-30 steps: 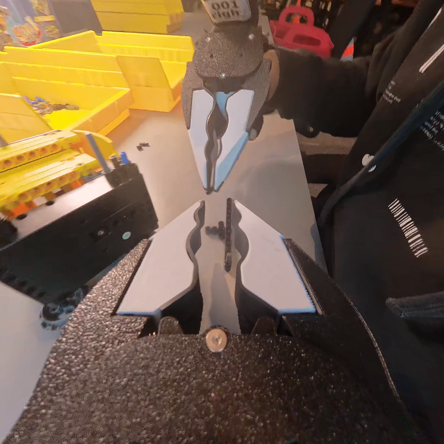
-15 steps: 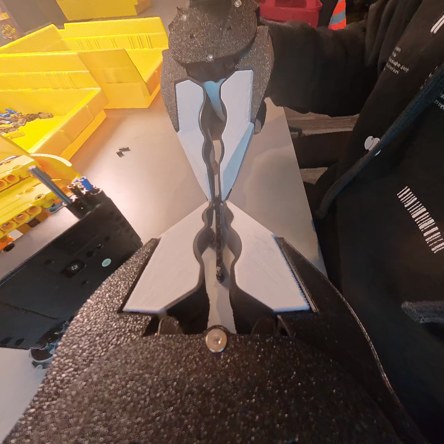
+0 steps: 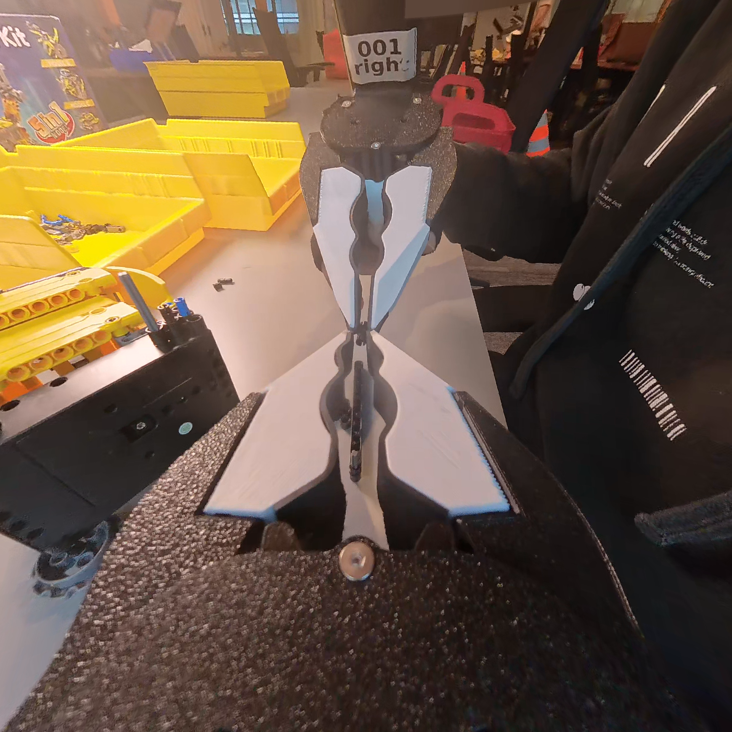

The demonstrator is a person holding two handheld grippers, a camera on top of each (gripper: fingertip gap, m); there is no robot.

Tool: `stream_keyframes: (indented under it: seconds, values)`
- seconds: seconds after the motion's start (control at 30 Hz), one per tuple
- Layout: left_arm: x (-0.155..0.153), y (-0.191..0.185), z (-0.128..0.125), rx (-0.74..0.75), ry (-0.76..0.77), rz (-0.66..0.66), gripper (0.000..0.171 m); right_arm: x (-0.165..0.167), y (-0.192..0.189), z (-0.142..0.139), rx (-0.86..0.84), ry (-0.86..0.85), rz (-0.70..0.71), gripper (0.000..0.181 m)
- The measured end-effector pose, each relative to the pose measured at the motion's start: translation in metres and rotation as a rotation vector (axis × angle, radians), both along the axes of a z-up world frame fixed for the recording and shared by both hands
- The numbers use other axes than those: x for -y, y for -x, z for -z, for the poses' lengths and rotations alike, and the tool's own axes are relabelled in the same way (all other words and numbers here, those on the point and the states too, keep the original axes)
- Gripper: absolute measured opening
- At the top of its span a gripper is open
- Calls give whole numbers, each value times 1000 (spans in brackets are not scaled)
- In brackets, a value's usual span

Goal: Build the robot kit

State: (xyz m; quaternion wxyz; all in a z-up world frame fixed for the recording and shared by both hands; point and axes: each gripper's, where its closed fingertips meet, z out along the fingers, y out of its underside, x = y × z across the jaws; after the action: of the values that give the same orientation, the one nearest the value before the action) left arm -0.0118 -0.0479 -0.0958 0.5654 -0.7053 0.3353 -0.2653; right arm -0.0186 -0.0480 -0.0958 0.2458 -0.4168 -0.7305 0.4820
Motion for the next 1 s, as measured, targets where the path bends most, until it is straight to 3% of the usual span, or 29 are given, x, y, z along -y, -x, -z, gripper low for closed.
stream_keyframes:
  seconds: [0.37, 0.6, 1.0]
  values:
    - [6, 2, -4, 41, -4, 9, 2, 5, 3, -6, -21, 8, -22, 4]
    - [13, 12, -35, 359, -32, 41, 2, 8, 5, -29, -176, 44, -7, 12]
    - [18, 10, -38, 360, -39, 69, 2, 16, 9, -36, -199, 38, -25, 7]
